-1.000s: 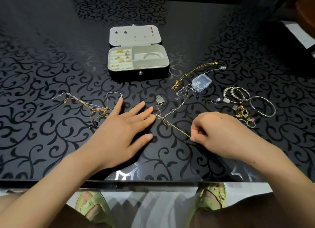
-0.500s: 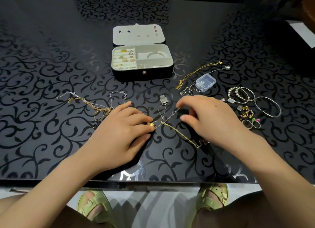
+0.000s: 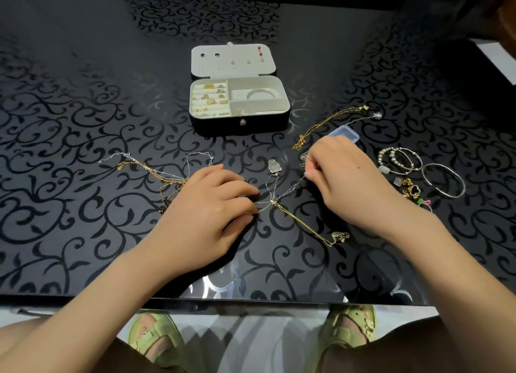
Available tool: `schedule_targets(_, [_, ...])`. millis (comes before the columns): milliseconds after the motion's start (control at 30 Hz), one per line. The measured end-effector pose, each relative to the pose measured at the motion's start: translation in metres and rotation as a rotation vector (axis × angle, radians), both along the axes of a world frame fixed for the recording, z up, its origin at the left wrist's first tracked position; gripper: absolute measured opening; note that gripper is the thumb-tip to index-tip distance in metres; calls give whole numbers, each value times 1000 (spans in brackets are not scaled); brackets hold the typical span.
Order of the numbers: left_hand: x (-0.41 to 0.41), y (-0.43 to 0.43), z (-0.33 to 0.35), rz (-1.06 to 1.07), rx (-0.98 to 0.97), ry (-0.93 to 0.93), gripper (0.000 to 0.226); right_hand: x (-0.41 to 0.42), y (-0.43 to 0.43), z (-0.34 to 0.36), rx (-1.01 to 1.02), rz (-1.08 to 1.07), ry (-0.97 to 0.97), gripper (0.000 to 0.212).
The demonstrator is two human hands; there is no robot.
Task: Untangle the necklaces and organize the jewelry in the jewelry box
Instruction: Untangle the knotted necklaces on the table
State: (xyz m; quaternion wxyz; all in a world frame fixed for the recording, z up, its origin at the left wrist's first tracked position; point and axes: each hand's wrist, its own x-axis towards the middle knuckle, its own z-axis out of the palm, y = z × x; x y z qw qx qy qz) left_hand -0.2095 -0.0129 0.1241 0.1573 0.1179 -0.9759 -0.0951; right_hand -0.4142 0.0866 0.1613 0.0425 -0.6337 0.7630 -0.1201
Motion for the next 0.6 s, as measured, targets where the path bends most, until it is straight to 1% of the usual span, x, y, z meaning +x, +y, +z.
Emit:
schedule_targets(67, [-3,0,-1,4,-2,-21,22,2,7,8,-10,-7,-134,12])
schedule_targets(167, [-11,4,-2,12,46,-55,15,7,16,12,9,16,-217,10])
schedule_targets(200, [-14,6,-1,19,88,-60,23,8,18,13,15,26,-233,10])
schedule_targets(267, [-19,8,0,44,198,-96,48,10,19,13,26,32,-266,12])
schedule_targets(300, [-21,9,2,56,237,-126,56,11,19,14,29,27,-278,12])
schedule_targets(333, [-22,9,4,60,256,-161,58,11,19,15,29,18,-291,12])
schedule_targets(433, [-26,7,3,67,232,-244,54,12,24,21,5,-2,-367,16])
schedule_targets(500, [-26,7,3,70,233,-256,55,16,29,25,-8,11,-433,18])
schedule_targets(600, [-25,7,-1,71,251,-267,60,29,39,28,19,78,-520,15])
